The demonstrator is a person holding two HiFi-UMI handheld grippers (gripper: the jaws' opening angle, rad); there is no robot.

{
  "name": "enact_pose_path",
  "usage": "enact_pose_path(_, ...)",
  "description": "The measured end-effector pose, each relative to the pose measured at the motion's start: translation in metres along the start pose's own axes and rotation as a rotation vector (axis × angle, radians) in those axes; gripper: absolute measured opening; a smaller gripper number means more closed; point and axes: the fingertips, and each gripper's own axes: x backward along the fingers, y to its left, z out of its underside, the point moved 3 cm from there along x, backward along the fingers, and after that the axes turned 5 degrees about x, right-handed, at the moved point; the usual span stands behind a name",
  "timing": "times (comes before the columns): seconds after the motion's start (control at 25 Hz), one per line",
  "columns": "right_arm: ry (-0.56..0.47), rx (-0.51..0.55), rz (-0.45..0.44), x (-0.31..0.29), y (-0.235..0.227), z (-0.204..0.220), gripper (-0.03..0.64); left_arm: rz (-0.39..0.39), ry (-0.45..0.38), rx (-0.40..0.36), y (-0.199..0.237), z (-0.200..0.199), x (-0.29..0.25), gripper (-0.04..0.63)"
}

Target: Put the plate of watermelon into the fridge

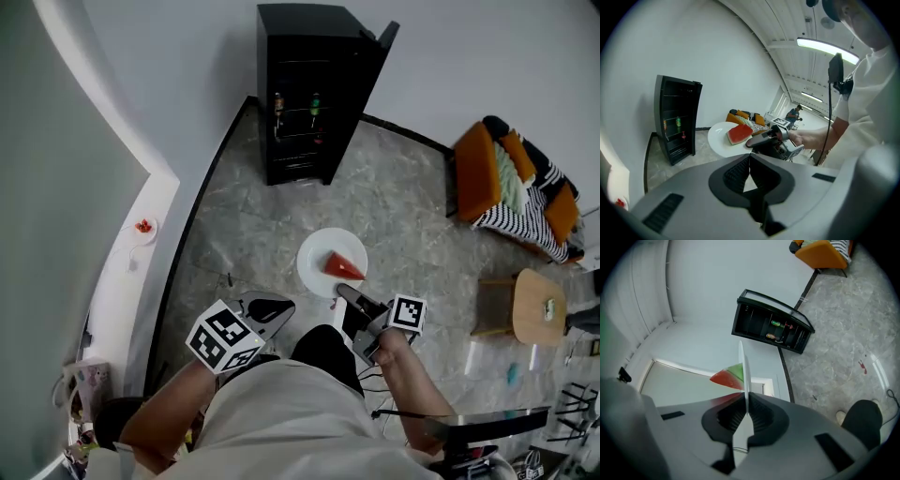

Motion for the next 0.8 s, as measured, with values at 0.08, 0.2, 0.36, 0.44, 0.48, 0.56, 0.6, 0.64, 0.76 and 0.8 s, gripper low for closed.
enact_pose_path(0.08,-0.002,0.004,0.002,-0.03,0.003,-0.01,0.024,-0.014,-0.015,0.001,0.024,-0.008,0.009,0.012)
enact_pose_path(0.2,-0.009,0.005,0.005,-0.072,0.003,-0.038,0.024,-0.025,-0.024,-0.001,0.062,-0.026,0.007,0.012)
enact_pose_path(0.36,-0.019,-0.009,-0.001,-0.123,-0.006,-0.088,0.024,-0.018,-0.011,-0.019,0.111,-0.059,-0.012,0.012)
enact_pose_path(0.44,-0.018,0.004,0.003,-0.144,-0.009,-0.112,0.024,-0.023,-0.004,-0.037,0.133,-0.08,-0.019,0.012)
enact_pose_path(0.48,-0.015,0.009,0.004,-0.157,-0.011,-0.125,0.024,-0.028,0.0,-0.042,0.147,-0.092,-0.023,0.012)
enact_pose_path(0.56,-0.007,0.003,0.012,-0.188,-0.02,-0.161,0.023,-0.04,0.014,-0.044,0.184,-0.12,-0.035,0.012)
enact_pose_path(0.6,-0.004,0.001,0.016,-0.203,-0.025,-0.18,0.025,-0.044,0.023,-0.042,0.203,-0.135,-0.044,0.012)
enact_pose_path(0.64,-0.001,-0.002,0.021,-0.216,-0.029,-0.198,0.024,-0.045,0.032,-0.039,0.219,-0.149,-0.052,0.012)
enact_pose_path(0.76,0.016,-0.005,0.052,-0.245,-0.039,-0.242,0.025,-0.036,0.049,-0.037,0.255,-0.186,-0.076,0.012)
enact_pose_path(0.8,0.027,0.008,0.061,-0.255,-0.042,-0.256,0.025,-0.036,0.046,-0.038,0.267,-0.198,-0.083,0.012)
